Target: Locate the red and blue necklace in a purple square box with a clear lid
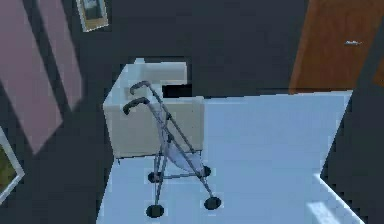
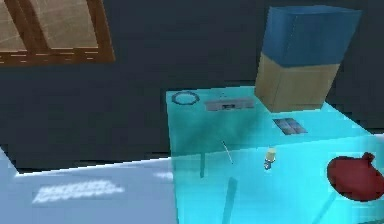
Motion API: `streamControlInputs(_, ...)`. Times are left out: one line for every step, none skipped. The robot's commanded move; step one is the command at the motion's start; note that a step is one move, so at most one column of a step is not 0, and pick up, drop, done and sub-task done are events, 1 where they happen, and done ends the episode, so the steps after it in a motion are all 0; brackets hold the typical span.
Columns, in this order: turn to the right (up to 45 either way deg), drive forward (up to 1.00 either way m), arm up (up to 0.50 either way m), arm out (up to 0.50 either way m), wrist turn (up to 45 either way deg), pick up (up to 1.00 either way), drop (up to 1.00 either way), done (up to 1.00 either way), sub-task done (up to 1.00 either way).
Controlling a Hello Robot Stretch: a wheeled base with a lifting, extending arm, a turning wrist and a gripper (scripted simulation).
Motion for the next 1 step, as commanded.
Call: streamControlInputs(39.0,0.00,0.00,0.00,0.0,0.00,0.00,0.00,0.00)
